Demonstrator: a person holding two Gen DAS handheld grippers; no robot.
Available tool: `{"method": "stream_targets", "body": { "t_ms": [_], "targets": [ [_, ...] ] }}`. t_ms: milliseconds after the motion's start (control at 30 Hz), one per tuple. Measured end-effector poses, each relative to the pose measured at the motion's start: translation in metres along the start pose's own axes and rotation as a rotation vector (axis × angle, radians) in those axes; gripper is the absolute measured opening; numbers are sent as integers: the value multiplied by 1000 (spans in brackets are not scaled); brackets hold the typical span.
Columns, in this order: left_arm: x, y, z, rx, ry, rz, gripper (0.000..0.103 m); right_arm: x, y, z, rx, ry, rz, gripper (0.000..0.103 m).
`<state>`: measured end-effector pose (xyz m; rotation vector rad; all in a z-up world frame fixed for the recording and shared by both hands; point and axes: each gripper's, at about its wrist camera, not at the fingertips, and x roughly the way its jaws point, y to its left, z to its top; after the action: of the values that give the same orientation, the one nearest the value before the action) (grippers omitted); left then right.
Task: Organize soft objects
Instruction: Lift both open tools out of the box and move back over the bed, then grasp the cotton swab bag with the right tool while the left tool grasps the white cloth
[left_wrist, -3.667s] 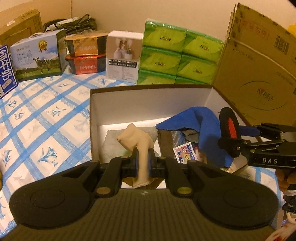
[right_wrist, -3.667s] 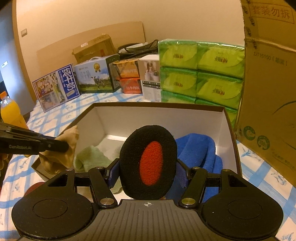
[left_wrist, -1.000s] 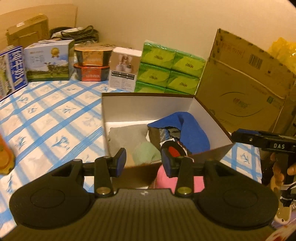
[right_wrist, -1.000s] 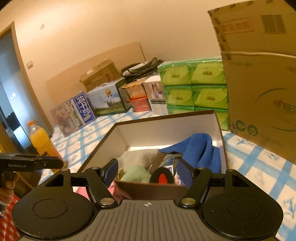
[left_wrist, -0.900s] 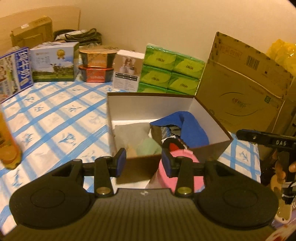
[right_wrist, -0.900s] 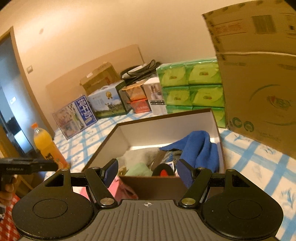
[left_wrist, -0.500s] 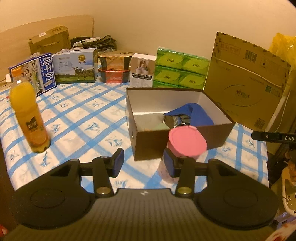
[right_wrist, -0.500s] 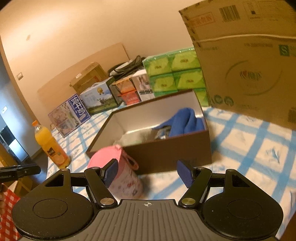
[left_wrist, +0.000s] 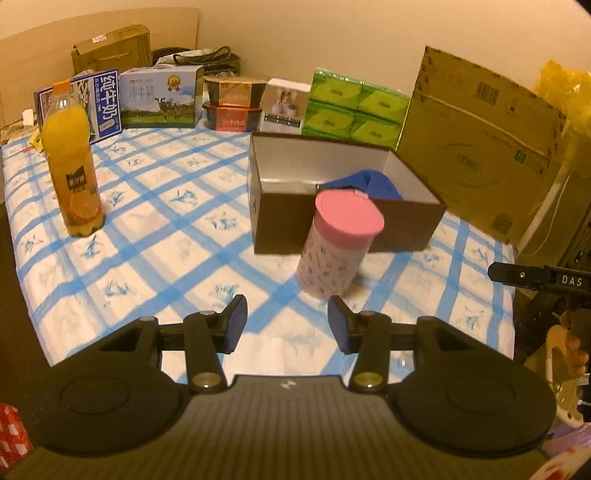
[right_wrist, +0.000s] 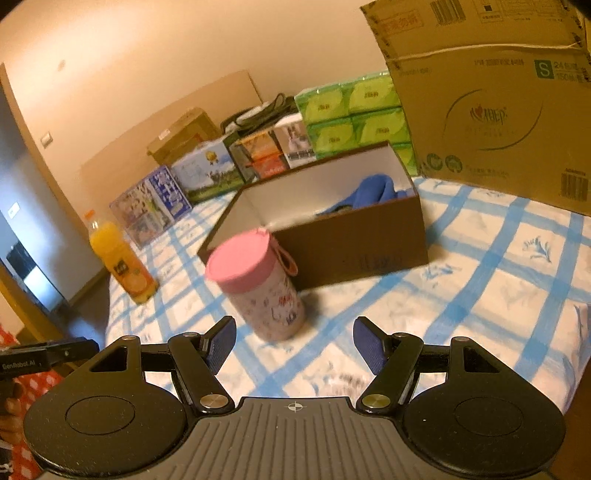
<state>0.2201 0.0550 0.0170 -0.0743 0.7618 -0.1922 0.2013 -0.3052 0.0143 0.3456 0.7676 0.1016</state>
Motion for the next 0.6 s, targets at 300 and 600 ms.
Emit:
{"method": "stream_targets", "body": {
  "t_ms": [300,600],
  "targets": [
    [4,0,-38,-31,74,40,45,5,9,-43,-91,87,-32,70],
    [19,-10,-60,7,128,82,45,15,11,-68,-204,118,-49,70]
  ]
}}
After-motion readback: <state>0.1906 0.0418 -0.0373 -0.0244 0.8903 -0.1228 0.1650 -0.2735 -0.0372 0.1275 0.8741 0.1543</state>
